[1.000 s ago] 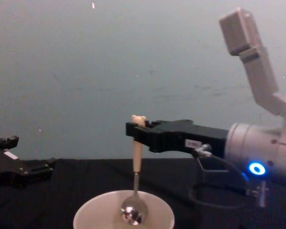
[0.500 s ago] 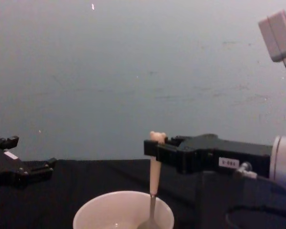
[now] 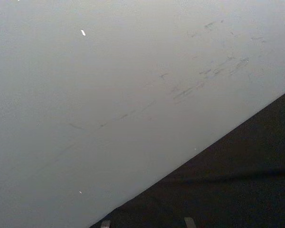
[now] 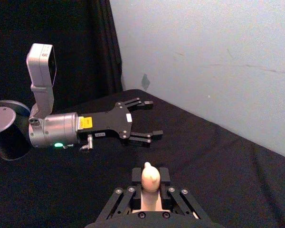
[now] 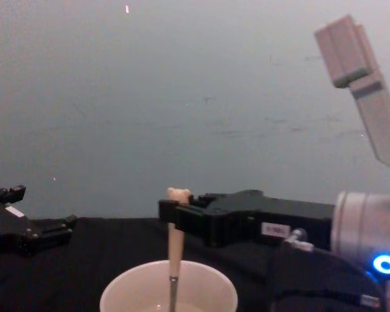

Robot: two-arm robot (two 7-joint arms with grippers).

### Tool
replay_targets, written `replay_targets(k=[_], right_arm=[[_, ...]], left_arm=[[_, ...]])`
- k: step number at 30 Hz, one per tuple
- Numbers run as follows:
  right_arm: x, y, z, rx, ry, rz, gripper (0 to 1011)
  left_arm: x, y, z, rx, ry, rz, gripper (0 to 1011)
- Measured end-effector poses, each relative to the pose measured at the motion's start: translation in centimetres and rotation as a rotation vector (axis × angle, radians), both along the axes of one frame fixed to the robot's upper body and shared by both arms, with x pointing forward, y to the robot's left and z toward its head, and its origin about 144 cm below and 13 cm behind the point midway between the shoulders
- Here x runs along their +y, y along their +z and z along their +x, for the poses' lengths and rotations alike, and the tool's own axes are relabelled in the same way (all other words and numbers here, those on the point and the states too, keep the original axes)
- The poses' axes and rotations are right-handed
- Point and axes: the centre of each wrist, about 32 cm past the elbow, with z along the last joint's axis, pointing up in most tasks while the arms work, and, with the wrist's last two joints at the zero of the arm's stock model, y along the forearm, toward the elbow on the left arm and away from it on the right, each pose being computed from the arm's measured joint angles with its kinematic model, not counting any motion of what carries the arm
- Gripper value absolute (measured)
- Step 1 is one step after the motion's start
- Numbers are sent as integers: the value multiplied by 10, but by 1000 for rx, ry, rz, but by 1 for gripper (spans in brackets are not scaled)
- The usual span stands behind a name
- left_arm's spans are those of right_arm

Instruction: Pick up the stirring spoon with one hand, stir inside the cup, then place it back in its original position.

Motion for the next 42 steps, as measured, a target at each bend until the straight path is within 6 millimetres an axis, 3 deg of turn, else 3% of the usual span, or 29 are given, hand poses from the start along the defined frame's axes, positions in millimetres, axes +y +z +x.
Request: replay_targets(k=[10,15,27,37,42], right_arm=[[26,1,15,-24,-41,-15,211],[29,1,23,-40,-87,-24,211],[11,3,26,-40,-133,-32,211],[-12,3,6,-9,-77,-41,211],[-13,4,-3,5,-41,-32,211]], left_arm=[[0,0,0,0,0,0,1001],[0,0,0,0,0,0,1001],[0,0,0,0,0,0,1001],[0,0,0,0,0,0,1001],[0,0,0,0,0,0,1001]])
